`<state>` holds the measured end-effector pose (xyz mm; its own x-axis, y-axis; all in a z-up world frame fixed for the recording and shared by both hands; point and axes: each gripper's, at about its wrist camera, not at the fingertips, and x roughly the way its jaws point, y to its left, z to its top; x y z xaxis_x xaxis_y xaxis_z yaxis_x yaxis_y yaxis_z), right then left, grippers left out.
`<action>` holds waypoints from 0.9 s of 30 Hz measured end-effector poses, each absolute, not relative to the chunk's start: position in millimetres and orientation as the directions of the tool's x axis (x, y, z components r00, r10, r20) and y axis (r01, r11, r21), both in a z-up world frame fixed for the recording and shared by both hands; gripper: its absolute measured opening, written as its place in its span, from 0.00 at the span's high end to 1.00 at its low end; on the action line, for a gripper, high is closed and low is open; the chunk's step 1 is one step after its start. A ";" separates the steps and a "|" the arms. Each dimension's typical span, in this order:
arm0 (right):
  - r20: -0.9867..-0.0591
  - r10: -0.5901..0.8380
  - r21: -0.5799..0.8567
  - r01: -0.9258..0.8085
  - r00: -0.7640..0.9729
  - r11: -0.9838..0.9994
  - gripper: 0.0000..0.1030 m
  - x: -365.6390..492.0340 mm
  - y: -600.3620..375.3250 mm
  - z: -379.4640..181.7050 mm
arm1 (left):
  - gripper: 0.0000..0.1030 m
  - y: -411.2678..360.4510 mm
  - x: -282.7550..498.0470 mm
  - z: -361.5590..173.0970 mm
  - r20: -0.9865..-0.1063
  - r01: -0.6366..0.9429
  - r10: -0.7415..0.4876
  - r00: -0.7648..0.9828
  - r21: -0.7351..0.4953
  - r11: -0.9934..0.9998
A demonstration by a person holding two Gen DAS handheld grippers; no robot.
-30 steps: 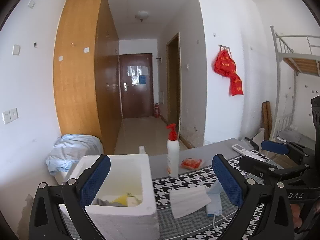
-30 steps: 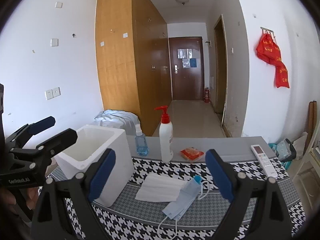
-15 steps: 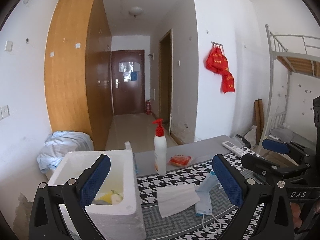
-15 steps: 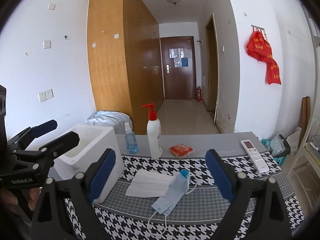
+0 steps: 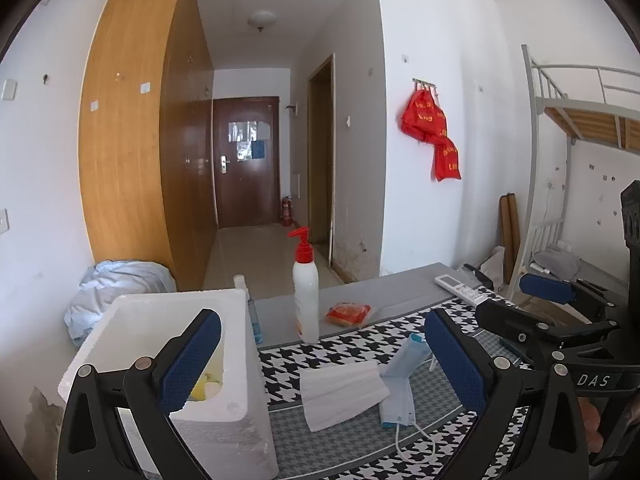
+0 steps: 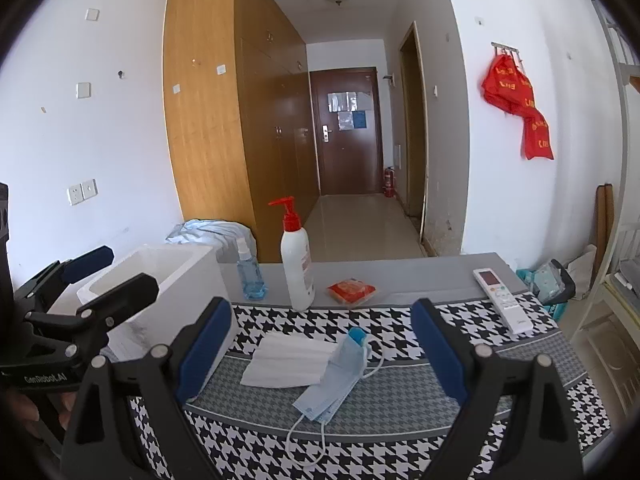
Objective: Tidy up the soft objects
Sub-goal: 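Move both open tools back from the box toward the white towel and blue mask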
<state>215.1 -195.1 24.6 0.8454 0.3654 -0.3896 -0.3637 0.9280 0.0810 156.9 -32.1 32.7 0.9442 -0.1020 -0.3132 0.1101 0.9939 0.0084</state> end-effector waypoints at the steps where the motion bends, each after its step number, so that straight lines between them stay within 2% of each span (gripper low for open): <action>1: -0.389 0.364 0.081 -0.362 0.846 0.929 0.09 215.2 -196.0 24.5 | 0.01 -32.3 156.9 32.1 -0.312 0.110 -0.102 0.945 0.010 0.994; 27: -0.440 0.307 0.084 -0.302 0.844 0.950 0.09 226.8 -219.7 -2.1 | 0.01 -54.2 176.3 -1.2 -0.386 0.128 -0.112 0.916 0.015 0.992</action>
